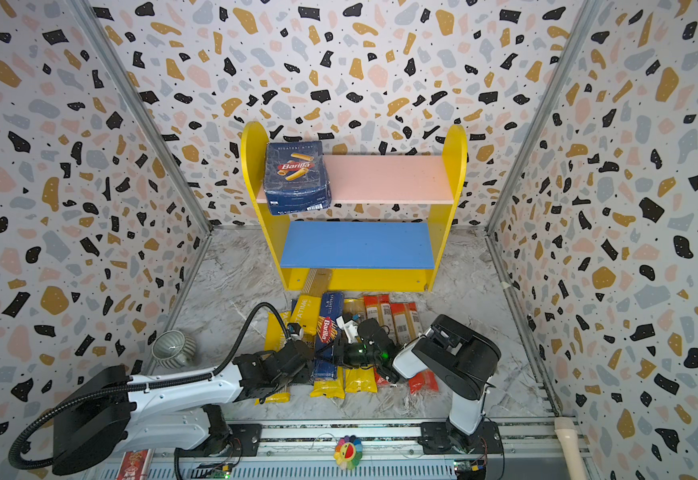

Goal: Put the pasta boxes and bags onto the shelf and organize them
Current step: 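Lift the blue Barilla spaghetti box upright with the right gripper toward the shelf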

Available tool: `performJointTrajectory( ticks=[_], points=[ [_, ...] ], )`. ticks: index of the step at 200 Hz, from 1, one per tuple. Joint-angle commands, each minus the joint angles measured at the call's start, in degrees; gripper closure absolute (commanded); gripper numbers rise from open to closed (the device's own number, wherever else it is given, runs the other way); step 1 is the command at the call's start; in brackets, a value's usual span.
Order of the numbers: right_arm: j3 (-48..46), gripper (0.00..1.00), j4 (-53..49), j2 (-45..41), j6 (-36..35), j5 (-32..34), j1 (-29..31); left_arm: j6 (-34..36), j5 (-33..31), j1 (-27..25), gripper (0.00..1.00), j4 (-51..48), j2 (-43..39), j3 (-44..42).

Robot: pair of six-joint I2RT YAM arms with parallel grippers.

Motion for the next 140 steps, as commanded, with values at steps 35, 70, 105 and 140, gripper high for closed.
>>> performJointTrajectory(
  ticks=[35,70,105,140],
  points=[
    [-0.4,0.64,5.7,-2.0,1.4,-1.6,1.9,-0.1,7.6,-3.0,0.46,8.7,-3.2,3.4],
    [-3.0,0.72,5.1,-6.4,1.3,-2.1,0.6,0.6,2.0,-3.0,0.42,0.4,-9.0,4.0],
    [-2.1,0.74,-2.8,-12.6,-1.8,-2.0,0.5,-0.2,-4.6,-2.9,0.29,-8.2,-16.3,4.2],
    [-2.6,0.77,-8.9,-19.4,-3.6,-1.9,0.4,-0.2,-8.7,-2.8,0.04,-15.0,-21.7,5.3]
  ],
)
